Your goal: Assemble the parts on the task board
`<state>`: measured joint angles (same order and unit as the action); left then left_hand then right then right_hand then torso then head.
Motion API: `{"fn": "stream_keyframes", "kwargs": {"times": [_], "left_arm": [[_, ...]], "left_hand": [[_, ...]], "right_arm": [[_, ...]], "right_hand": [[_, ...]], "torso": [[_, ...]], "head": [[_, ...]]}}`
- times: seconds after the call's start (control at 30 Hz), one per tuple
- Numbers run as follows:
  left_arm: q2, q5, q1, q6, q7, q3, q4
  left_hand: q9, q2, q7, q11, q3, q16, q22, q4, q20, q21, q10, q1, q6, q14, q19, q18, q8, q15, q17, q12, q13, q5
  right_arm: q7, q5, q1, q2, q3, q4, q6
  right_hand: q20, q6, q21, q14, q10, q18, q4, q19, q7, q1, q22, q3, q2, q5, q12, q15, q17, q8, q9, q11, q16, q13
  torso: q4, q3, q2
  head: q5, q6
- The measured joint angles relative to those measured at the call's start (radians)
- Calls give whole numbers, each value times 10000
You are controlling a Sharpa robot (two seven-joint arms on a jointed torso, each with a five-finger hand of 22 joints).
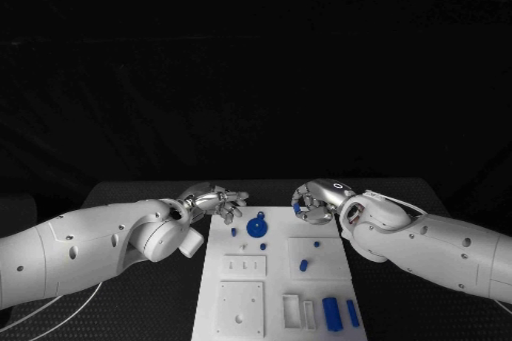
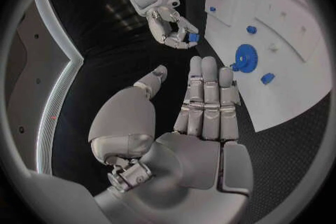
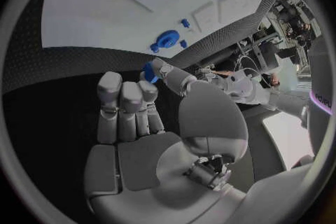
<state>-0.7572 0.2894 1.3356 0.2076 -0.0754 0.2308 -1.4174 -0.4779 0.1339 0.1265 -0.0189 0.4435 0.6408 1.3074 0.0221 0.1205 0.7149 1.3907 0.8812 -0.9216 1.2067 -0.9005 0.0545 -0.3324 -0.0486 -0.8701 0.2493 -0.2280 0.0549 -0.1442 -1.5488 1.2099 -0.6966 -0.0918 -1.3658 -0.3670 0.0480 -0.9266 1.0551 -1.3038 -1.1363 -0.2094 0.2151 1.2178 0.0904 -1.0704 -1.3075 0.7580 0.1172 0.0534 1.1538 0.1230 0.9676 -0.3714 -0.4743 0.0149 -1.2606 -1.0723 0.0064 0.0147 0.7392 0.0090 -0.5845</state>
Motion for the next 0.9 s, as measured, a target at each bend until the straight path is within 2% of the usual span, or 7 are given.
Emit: {"fn": "stream_keyframes", "kwargs": {"times": [0.07,0.23,0.4,0.53,0.77,0.9], "left_arm": [[63,171,46,-89,259,-2,-3],[280,466,88,-202,863,-2,-4],[477,760,91,-302,1430,3,-4],[591,994,94,-369,1790,5,-13],[702,1296,95,-416,2193,8,0],[760,1405,95,-433,2323,9,5]], "left_hand": [[0,70,-13,66,-61,292,0,-222,46,139,104,-159,-13,85,-79,3,19,-84,-187,196,-187,0],[41,255,-119,141,-88,976,-1,-760,85,553,212,-358,48,188,-262,160,166,-300,-578,765,-696,-7],[73,470,-151,222,-73,1721,-1,-1359,118,1121,196,-163,152,205,-364,249,308,-498,-919,1613,-1451,-39],[75,538,-161,205,-104,1878,-1,-1471,118,1252,136,-95,163,204,-364,254,309,-499,-958,1850,-1686,-38],[87,584,-161,208,-135,1957,4,-1584,118,1336,61,-49,163,204,-363,255,352,-499,-967,1971,-1817,-38],[87,629,-126,207,-215,2073,6,-1803,117,1488,-197,117,198,152,-363,254,352,-551,-964,2227,-2048,-38]], "right_arm": [[-176,-117,22,110,0,-102,102],[-528,-362,48,332,-2,-353,271],[-802,-577,86,571,-4,-583,382],[-945,-692,89,723,-2,-690,423],[-1092,-813,86,890,-1,-848,448],[-1135,-857,85,961,-1,-902,466]], "right_hand": [[0,-2,0,0,0,-1,0,1,-2,0,0,0,0,0,0,-1,0,1,0,0,0,0],[-1,-8,0,0,-1,-5,27,1,-8,0,0,28,0,0,0,-4,0,7,-1,1,0,0],[-2,-15,0,0,-1,-8,28,2,-15,0,0,82,1,0,0,-7,-1,9,-3,1,0,0],[-3,-18,0,1,-1,-10,1,3,-18,0,1,108,1,0,0,-10,-1,29,-5,1,0,0],[-19,-23,0,8,-2,-12,30,19,-23,0,1,138,1,0,0,-19,-2,-12,-7,2,0,-6],[-19,-25,0,5,-2,-13,3,19,-25,0,1,165,1,-1,0,-18,-3,-13,-7,2,0,-9]], "torso": [[0,-4,-27],[0,-19,-81],[0,-52,-130],[0,-69,-151],[4,-65,-151],[1,-64,-146]], "head": [[35,12],[122,4],[222,-15],[235,-24],[231,-31],[238,-44]]}}
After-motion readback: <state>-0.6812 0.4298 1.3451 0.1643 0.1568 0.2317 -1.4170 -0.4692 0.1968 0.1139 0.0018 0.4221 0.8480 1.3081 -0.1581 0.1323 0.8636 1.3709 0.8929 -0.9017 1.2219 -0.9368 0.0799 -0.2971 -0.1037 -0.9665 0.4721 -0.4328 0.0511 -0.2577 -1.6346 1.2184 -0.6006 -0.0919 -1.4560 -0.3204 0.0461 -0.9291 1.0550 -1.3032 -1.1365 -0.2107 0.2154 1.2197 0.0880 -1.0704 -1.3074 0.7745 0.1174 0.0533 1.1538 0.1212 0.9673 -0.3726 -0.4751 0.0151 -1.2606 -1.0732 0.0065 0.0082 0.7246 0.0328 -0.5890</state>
